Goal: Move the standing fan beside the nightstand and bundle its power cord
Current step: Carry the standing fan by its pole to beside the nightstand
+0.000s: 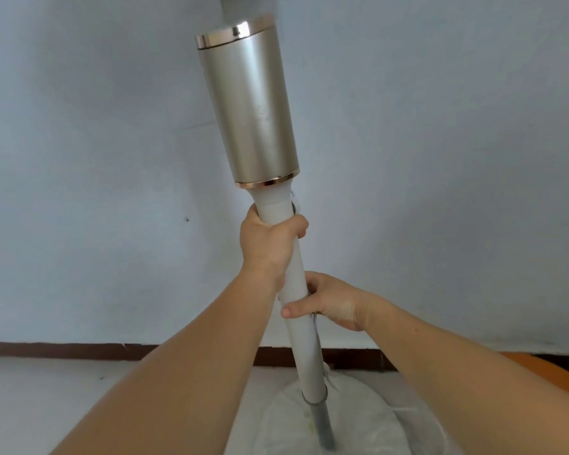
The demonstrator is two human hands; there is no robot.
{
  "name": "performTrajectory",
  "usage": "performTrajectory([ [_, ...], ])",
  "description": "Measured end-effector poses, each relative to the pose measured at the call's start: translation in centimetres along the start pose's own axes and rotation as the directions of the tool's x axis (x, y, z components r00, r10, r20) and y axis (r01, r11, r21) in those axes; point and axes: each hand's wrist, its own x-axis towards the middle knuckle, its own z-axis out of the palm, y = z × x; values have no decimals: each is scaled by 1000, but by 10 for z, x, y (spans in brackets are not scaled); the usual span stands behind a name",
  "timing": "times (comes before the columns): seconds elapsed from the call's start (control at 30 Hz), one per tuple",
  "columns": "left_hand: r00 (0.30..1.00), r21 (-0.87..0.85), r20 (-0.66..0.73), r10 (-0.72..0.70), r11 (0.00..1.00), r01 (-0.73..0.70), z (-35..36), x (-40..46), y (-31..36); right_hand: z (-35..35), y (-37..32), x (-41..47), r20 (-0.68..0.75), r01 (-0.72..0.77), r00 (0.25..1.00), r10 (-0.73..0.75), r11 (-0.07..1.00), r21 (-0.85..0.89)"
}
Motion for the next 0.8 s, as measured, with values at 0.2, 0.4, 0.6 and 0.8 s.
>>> performTrajectory([
  [0.2,988,-83,153,0,996,13,-43,-8,3,36,-3,8,94,6,996,-5,1000,-5],
  [0.4,986,-50,168,16,999,-7,-83,-16,3,76,13,18,146,-17,989,0,993,119],
  [0.6,979,178,-116,169,973,-147,-74,-23,0,106,42,26,-145,-8,989,17,998,61],
  [0.8,925,365,-274,263,918,-153,-71,-15,-1,118,38,34,-204,-37,978,51,997,71],
])
